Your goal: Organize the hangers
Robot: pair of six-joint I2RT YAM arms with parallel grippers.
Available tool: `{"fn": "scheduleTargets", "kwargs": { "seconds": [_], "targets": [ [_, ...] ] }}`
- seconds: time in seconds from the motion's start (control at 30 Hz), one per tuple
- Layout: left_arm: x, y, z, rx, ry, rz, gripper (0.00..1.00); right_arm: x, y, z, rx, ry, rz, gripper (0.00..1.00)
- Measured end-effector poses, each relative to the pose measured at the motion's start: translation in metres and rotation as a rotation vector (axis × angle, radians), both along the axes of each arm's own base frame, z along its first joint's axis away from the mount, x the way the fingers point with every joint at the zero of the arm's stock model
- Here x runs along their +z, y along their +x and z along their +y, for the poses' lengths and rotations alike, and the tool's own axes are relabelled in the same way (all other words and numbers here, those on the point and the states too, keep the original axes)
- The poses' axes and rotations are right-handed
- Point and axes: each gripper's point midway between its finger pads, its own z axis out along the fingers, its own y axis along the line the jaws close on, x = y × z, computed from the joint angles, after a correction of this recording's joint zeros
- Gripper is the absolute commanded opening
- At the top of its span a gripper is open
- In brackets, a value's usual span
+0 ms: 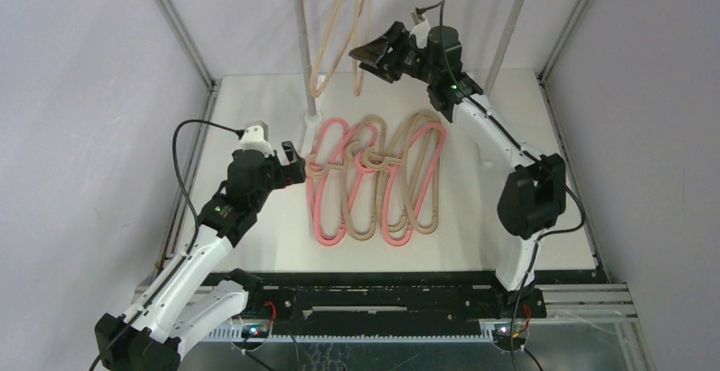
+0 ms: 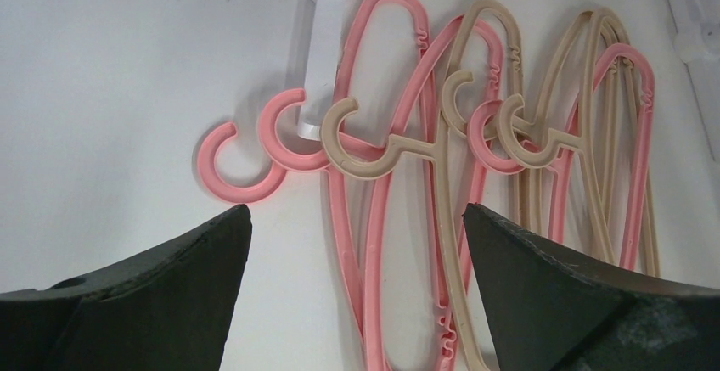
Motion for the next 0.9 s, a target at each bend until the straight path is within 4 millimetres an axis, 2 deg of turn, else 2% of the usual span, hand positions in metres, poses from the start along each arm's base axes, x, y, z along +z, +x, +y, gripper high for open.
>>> {"fn": "scheduleTargets", "kwargs": {
  "seconds": [0.17,0.27,0.43,0.53,0.57,0.63,0.7,0.83,0.9],
  "targets": [
    [-0.002,0.001,0.000,0.001,0.003,0.006,0.99,-0.003,-0.028,-0.025,-0.064,-0.076,-0.038,0.95],
    [-0.003,0.001,0.000,0.004,0.005,0.008,1.00,0.005,-0.050,-0.043,-0.112,-0.127,-0.109,1.00],
    [-0.004,0.002,0.002,0.011,0.010,0.011,0.99,0.029,-0.088,-0.076,-0.211,-0.223,-0.250,0.99],
    [-0.004,0.002,0.002,0.014,0.011,0.010,0.99,0.024,-0.104,-0.091,-0.270,-0.329,-0.278,0.96],
    [-0.004,0.002,0.002,0.014,0.012,0.010,0.99,0.016,-0.108,-0.094,-0.290,-0.377,-0.272,0.95],
    [-0.004,0.002,0.002,0.014,0.012,0.011,1.00,-0.015,-0.116,-0.093,-0.299,-0.484,-0.237,0.91],
    [-0.004,0.002,0.002,0.014,0.012,0.012,0.99,-0.064,-0.128,-0.087,-0.271,-0.609,-0.172,0.86],
    [-0.005,0.002,0.002,0.015,0.014,0.014,0.99,-0.203,-0.166,-0.089,-0.144,-0.940,0.049,0.83],
    [-0.005,0.002,0.002,0.016,0.014,0.014,0.99,-0.257,-0.186,-0.099,-0.085,-1.074,0.143,0.83]
  ]
}}
